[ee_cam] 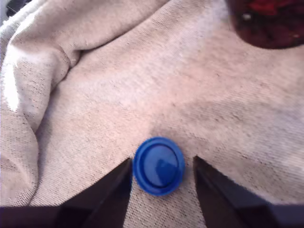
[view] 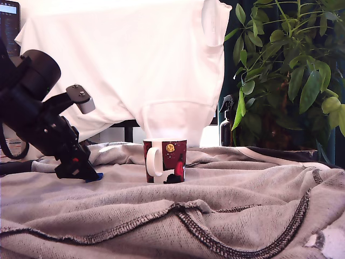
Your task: Pick the blue coffee capsule and place it inside the red coffee cup
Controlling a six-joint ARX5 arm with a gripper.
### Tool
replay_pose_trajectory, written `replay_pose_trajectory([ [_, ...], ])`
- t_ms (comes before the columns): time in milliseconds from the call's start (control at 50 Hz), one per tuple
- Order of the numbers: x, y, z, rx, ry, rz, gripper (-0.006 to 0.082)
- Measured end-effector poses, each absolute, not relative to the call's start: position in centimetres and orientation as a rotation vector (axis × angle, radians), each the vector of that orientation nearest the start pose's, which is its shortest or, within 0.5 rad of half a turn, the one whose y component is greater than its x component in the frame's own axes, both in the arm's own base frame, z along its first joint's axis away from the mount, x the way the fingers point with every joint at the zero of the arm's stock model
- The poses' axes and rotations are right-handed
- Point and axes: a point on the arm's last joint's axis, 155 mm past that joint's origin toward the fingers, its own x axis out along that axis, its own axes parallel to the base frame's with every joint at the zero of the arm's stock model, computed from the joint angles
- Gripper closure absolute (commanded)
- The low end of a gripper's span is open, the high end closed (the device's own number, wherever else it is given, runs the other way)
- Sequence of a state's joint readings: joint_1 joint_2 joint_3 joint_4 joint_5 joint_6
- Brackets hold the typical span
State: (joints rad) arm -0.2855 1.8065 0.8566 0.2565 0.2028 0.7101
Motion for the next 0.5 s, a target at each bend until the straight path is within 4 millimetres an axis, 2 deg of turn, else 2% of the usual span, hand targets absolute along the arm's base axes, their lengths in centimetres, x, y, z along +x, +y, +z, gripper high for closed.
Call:
replay_pose_trajectory([
  [100,43.7,-16.8,3.3,0.694,0.507,-0.703,0.0418],
  [280,44.0,-17.3,3.2,0.725,0.508,-0.678,0.0591],
  [420,44.1,-17.2,3.1,0.74,0.519,-0.663,0.0614],
  [500,44.4,-17.2,3.0,0.743,0.526,-0.659,0.0665],
])
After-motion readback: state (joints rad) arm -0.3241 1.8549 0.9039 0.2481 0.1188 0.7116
